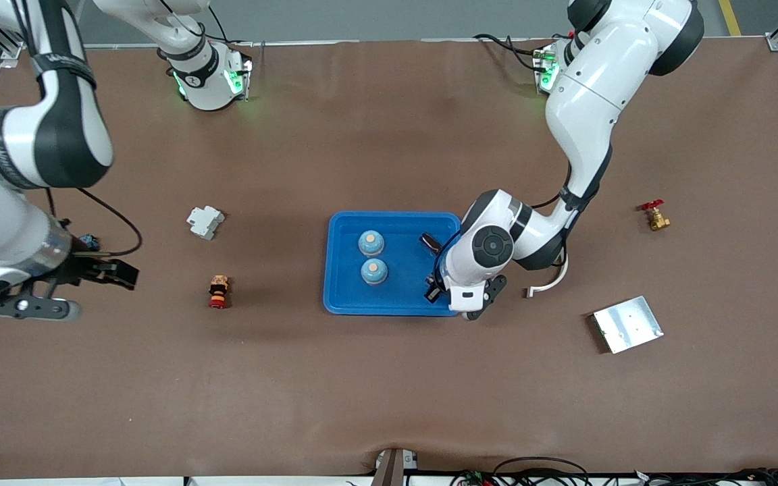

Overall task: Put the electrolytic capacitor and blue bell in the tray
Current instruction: 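Release the capacitor into the tray while the right gripper withdraws to rest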

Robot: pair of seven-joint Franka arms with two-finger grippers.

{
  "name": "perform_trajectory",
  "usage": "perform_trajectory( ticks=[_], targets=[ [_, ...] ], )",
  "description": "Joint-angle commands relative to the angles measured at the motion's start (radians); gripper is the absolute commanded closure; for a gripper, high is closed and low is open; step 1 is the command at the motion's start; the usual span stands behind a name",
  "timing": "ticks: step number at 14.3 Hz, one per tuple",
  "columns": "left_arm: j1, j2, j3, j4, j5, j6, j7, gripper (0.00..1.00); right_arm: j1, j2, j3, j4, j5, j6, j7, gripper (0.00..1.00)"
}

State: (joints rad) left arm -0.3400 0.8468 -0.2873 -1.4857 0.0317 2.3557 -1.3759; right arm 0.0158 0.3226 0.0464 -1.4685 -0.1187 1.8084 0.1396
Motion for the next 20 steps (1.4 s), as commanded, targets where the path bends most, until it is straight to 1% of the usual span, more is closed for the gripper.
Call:
perform_trajectory(
  ticks=[1,2,3,7,9,11,12,14,15,17,18,20],
  targets=[
    [-0.014,0.009,0.014,0.025,-0.004,0.004,-0.006,0.0,-0.053,-0.072,0.021,-0.09,0.028,0.011,-0.073,0.0],
    [-0.02,0.003,0.014,0.025,-0.004,0.004,-0.008,0.0,-0.063,-0.089,0.018,-0.101,0.068,0.012,-0.086,0.0],
    [-0.02,-0.002,0.014,0.025,-0.004,0.004,-0.009,0.0,-0.079,-0.099,0.016,-0.104,0.082,0.009,-0.107,0.0],
    [-0.017,-0.028,0.013,0.027,-0.006,-0.003,-0.009,0.0,-0.123,-0.149,0.013,-0.128,0.088,-0.001,-0.201,0.0],
    [-0.01,-0.055,0.013,0.027,-0.006,-0.006,-0.009,0.0,-0.119,-0.197,0.006,-0.156,0.088,-0.02,-0.206,0.0],
    [-0.002,-0.098,0.014,0.027,-0.004,-0.012,-0.008,0.0,-0.108,-0.229,-0.002,-0.156,0.09,-0.063,-0.193,0.0],
    [0.001,-0.121,0.019,0.027,-0.003,-0.024,-0.008,0.0,-0.084,-0.246,-0.028,-0.155,0.09,-0.078,-0.192,0.0],
    [0.001,-0.17,0.04,0.025,-0.001,-0.135,-0.003,0.0,-0.013,-0.266,-0.11,-0.142,0.09,-0.11,-0.189,0.0],
    [0.006,-0.192,0.046,0.022,0.004,-0.179,0.001,0.0,0.002,-0.266,-0.134,-0.129,0.09,-0.124,-0.189,0.0],
    [0.033,-0.233,0.045,0.016,0.049,-0.254,0.009,0.0,0.0,-0.267,-0.134,-0.093,0.09,-0.164,-0.189,0.0],
    [0.036,-0.259,0.045,0.015,0.06,-0.301,0.043,0.0,-0.003,-0.266,-0.135,-0.083,0.09,-0.179,-0.19,0.0],
    [0.084,-0.314,0.036,0.007,0.06,-0.407,0.151,0.0,-0.011,-0.267,-0.135,-0.081,0.09,-0.182,-0.196,0.0]
  ],
)
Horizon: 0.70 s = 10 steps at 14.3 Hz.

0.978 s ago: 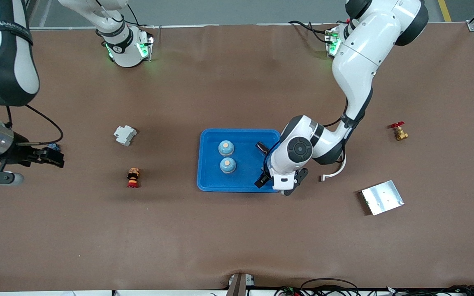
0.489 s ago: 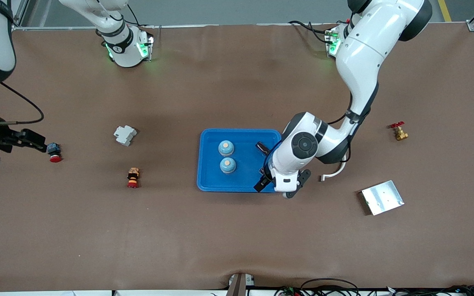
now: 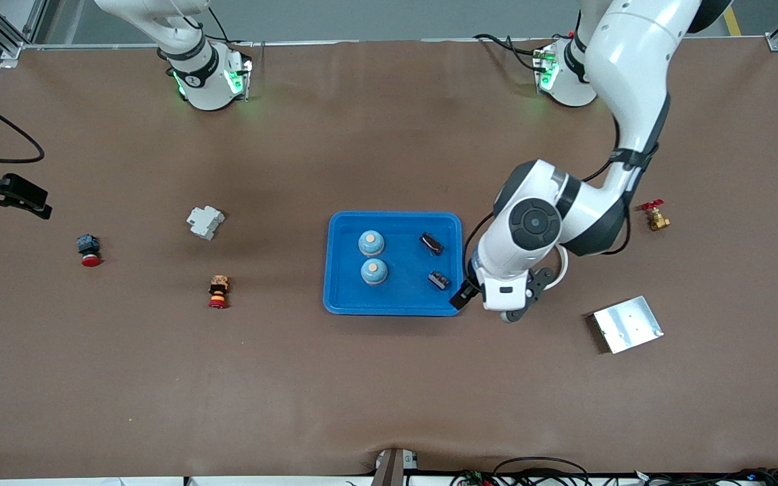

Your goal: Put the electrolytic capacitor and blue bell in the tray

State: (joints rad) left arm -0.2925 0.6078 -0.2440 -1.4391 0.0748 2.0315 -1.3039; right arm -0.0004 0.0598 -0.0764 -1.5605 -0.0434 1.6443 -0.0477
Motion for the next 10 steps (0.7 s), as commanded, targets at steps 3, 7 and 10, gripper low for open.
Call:
perform_trajectory(
  ticks=[3,7,10],
  targets=[
    [0.101,-0.176,-0.011,-0.069,0.005,-0.189,0.216,0.0,-0.007,-0.02,-0.008,0.008,0.014,-0.02,-0.015,0.0],
    [0.191,-0.356,-0.012,-0.237,0.0,-0.226,0.447,0.0,-0.01,-0.021,-0.002,0.01,0.013,-0.018,-0.021,0.0],
    [0.284,-0.515,-0.014,-0.389,-0.062,-0.226,0.696,0.0,-0.026,-0.021,-0.002,0.01,0.014,-0.015,-0.029,0.0]
  ],
)
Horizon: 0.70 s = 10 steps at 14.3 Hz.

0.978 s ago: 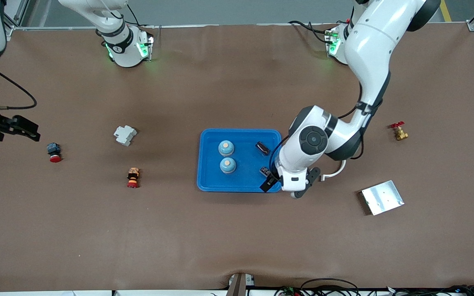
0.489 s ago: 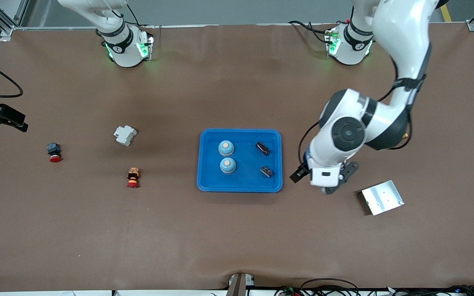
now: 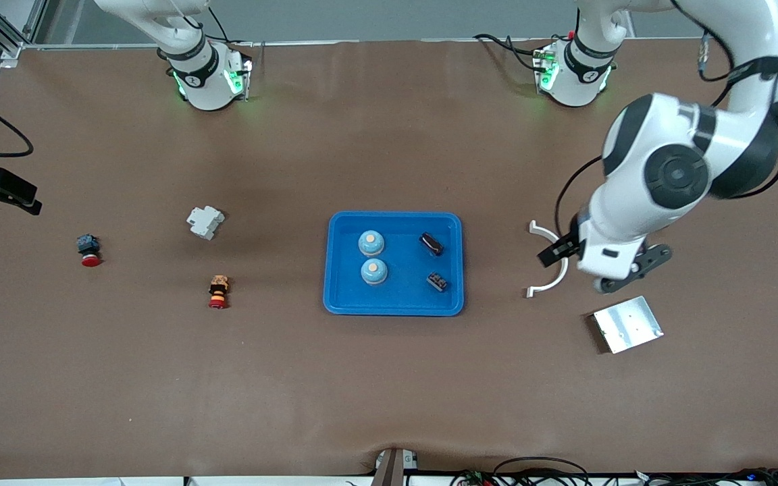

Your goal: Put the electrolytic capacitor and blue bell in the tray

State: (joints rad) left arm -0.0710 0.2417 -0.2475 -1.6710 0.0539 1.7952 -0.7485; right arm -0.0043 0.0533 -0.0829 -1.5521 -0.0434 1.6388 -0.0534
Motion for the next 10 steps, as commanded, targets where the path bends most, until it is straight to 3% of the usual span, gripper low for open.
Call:
perform_trajectory(
  ticks=[1,6,10],
  targets=[
    [0.098,-0.195,-0.01,-0.203,-0.057,0.01,0.222,0.0,-0.028,-0.015,0.023,0.001,0.014,-0.01,-0.026,0.0],
    [0.247,-0.372,-0.009,-0.364,-0.109,0.012,0.594,0.0,-0.043,-0.024,0.038,-0.002,0.094,-0.039,-0.013,0.0],
    [0.289,-0.481,-0.001,-0.453,-0.118,0.012,0.698,0.0,-0.043,-0.024,0.034,-0.002,0.096,-0.037,-0.019,0.0]
  ],
)
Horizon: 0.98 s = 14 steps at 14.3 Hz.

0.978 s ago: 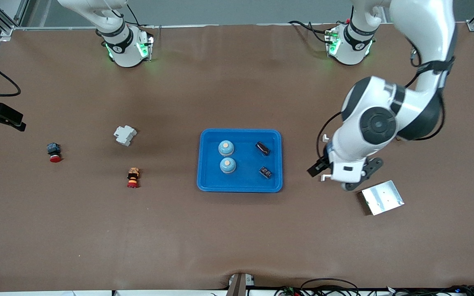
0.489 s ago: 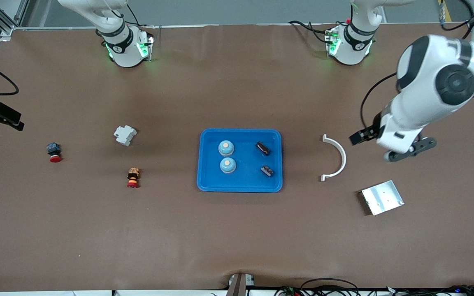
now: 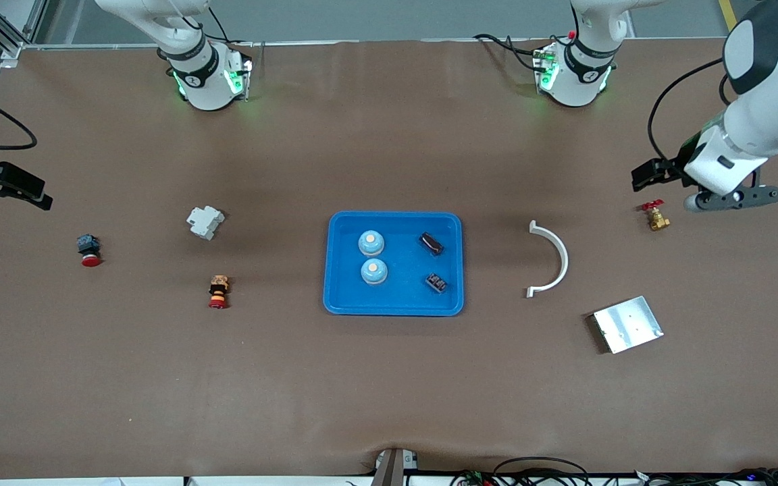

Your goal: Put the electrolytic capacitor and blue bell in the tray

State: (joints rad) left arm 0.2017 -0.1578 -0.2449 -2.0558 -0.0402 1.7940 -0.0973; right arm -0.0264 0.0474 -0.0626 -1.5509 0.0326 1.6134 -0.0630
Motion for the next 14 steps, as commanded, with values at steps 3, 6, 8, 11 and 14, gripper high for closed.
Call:
perform_trajectory(
  ticks=[3,6,8,11,14],
  targets=[
    [0.018,-0.086,-0.001,-0.055,-0.029,0.005,0.056,0.0,-0.018,-0.017,0.015,-0.003,0.017,0.003,-0.012,0.0],
    [0.025,-0.057,0.015,0.058,-0.029,-0.082,0.057,0.0,-0.021,-0.017,0.014,-0.006,0.017,0.003,-0.015,0.0],
    [0.047,-0.013,0.015,0.149,-0.026,-0.114,0.053,0.0,-0.026,-0.018,0.01,-0.006,0.015,-0.001,-0.017,0.0],
    [0.047,0.052,0.015,0.255,-0.024,-0.125,0.037,0.0,-0.026,-0.017,0.01,-0.006,0.004,0.006,-0.018,0.0],
    [0.047,0.127,0.015,0.374,-0.018,-0.125,0.033,0.0,-0.023,-0.017,0.012,-0.005,-0.026,0.013,-0.02,0.0]
  ],
)
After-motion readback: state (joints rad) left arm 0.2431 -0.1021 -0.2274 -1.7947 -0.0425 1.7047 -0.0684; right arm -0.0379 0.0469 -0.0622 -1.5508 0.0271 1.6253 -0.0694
